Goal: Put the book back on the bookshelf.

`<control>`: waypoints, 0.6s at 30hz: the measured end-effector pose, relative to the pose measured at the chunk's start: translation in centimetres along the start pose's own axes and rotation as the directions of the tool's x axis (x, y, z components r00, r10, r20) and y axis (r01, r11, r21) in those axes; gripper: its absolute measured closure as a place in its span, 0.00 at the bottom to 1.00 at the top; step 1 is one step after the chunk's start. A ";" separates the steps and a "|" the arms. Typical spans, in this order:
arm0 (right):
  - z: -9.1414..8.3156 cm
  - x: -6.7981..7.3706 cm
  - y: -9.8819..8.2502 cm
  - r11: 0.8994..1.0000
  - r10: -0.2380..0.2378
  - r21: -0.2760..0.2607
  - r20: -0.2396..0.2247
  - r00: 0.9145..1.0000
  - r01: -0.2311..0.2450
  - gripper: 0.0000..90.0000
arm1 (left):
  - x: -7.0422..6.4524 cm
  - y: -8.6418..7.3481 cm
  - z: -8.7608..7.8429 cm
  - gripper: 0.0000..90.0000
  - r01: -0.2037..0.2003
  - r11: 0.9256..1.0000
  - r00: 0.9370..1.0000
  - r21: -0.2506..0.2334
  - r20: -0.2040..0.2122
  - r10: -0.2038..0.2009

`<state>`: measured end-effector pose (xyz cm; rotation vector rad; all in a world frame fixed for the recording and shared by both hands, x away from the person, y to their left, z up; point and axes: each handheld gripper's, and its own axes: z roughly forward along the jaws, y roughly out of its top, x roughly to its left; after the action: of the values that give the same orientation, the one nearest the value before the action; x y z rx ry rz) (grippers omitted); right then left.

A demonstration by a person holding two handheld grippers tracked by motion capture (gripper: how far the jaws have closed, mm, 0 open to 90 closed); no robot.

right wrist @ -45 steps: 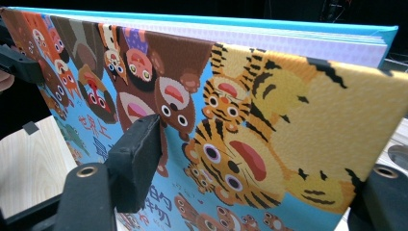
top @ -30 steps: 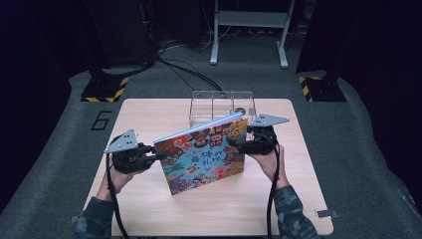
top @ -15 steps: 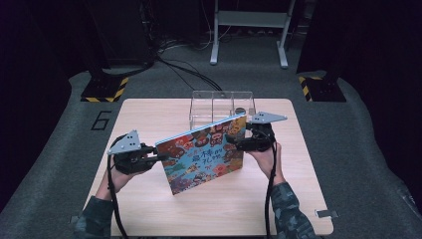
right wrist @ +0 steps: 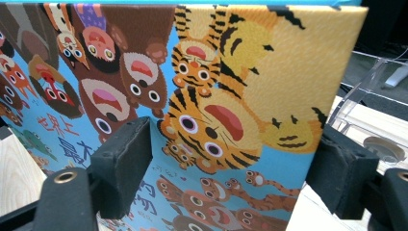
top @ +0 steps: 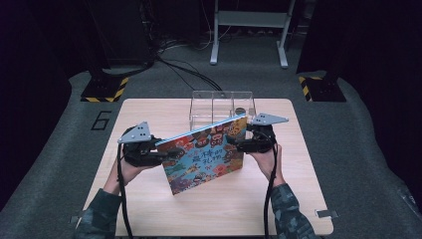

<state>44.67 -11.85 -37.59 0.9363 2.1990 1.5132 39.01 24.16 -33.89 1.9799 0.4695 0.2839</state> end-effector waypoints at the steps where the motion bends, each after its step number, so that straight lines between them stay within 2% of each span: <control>1: 0.0 0.1 0.0 1.000 0.010 0.000 0.000 1.000 -0.010 0.24 | -0.1 0.3 0.2 0.67 -0.012 1.000 1.000 0.014 -0.007 0.012; 2: 0.0 0.1 0.0 1.000 0.004 -0.001 0.003 1.000 -0.004 0.24 | -0.1 0.9 0.4 0.68 -0.022 0.999 1.000 0.033 -0.010 0.022; 4: -0.1 0.1 -0.1 1.000 0.008 -0.004 0.001 1.000 -0.008 0.24 | -0.3 1.2 0.6 0.70 -0.026 0.999 0.999 0.037 -0.023 0.027; 7: -0.2 0.1 -0.1 1.000 0.006 -0.008 -0.001 1.000 -0.006 0.24 | -0.3 1.4 0.8 0.73 -0.019 0.999 1.000 0.037 -0.020 0.020; 9: -0.2 0.1 -0.1 1.000 0.002 -0.006 -0.002 1.000 -0.002 0.24 | -0.2 1.5 0.9 0.80 -0.023 0.999 0.999 0.035 -0.038 0.024; 10: -0.3 0.1 -0.1 1.000 0.002 -0.006 -0.004 1.000 -0.002 0.24 | 0.0 1.5 0.9 0.82 -0.017 0.999 1.000 0.033 -0.024 0.018; 12: -0.5 0.0 -0.1 1.000 0.002 -0.002 0.009 1.000 -0.002 0.20 | 0.1 1.3 0.8 0.84 0.008 1.000 1.000 0.024 -0.001 -0.008; 14: -1.2 -0.1 -0.3 1.000 0.021 -0.011 0.027 0.999 -0.021 0.17 | 0.1 1.3 0.8 0.85 0.006 1.000 1.000 0.020 0.002 -0.006; 15: -1.7 -0.3 -0.5 1.000 0.011 -0.018 0.041 0.999 -0.010 0.16 | 0.0 1.3 0.8 0.85 -0.002 1.000 1.000 0.024 0.007 0.002; 18: -3.4 -0.8 -1.6 0.999 0.030 -0.027 0.076 0.997 -0.028 0.15 | -0.3 1.5 0.7 0.85 -0.008 0.999 1.000 0.032 0.011 0.007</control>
<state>42.71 -15.12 -37.84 1.0047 2.1170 1.4891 39.35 22.87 -32.91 2.0139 0.4622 0.2711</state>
